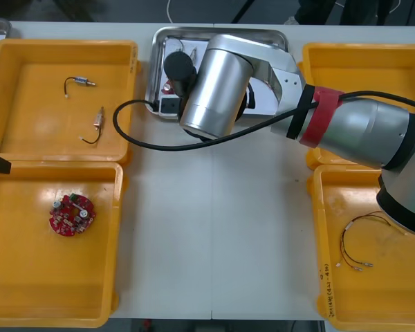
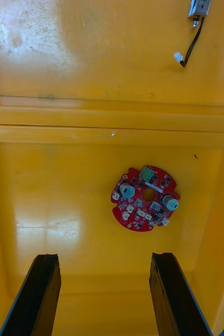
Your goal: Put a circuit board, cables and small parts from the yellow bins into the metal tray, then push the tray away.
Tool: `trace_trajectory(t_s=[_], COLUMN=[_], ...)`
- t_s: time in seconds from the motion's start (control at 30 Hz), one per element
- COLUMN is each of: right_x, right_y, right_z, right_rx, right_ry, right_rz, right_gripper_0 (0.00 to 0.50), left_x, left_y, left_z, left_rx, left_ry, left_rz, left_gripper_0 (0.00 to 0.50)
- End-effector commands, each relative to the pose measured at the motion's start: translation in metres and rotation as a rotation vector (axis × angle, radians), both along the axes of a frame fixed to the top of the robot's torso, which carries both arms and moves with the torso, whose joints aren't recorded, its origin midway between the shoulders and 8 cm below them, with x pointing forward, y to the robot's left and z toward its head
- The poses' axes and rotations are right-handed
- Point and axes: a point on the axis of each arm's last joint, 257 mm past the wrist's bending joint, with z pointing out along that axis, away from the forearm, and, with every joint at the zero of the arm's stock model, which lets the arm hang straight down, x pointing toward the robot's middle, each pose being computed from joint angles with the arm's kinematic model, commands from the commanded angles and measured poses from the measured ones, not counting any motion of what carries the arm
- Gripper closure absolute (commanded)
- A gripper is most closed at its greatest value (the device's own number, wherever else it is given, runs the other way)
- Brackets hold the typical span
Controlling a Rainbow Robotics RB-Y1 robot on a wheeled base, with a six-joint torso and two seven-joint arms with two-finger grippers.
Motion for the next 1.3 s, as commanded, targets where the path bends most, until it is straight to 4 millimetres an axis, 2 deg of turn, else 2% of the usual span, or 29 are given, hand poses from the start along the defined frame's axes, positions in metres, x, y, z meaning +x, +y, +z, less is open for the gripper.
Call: trace_trajectory(t_s=[0.03,0.23,0.47,0.57,0.77,0.9,1.07,1.13,1.3], right_x=[-0.022,-0.053,-0.097,-0.105,-0.107,-0.110,-0.120,-0.125,-0.133], right_y=[0.023,0.004,-0.044,-0.055,-0.076,-0.104,-0.148,-0.172,-0.218], right_z=[0.034,0.042,0.050,0.058,0.077,0.085,0.079,0.077,0.079], right_rx=[0.104,0.195,0.300,0.393,0.576,0.687,0.785,0.833,0.910], right_ry=[0.022,0.105,0.205,0.208,0.188,0.179,0.213,0.223,0.201], right_rz=[0.005,-0.070,-0.247,-0.297,-0.395,-0.479,-0.599,-0.667,-0.769], right_gripper_0=[0.000,0.000,0.000,0.000,0.000,0.000,0.000,0.000,0.000], left_x=[-0.007,-0.007,-0.007,-0.007,-0.007,-0.007,-0.007,-0.007,-0.007], left_y=[0.014,0.014,0.014,0.014,0.014,0.014,0.014,0.014,0.014], left_z=[0.010,0.010,0.010,0.010,0.010,0.010,0.010,0.010,0.010], left_rx=[0.092,0.092,0.092,0.092,0.092,0.092,0.092,0.092,0.092], left_ry=[-0.012,-0.012,-0.012,-0.012,-0.012,-0.012,-0.012,-0.012,-0.012], left_rz=[-0.081,-0.081,-0.081,-0.081,-0.081,-0.081,-0.081,-0.081,-0.081], left_gripper_0=[0.000,0.000,0.000,0.000,0.000,0.000,0.000,0.000,0.000])
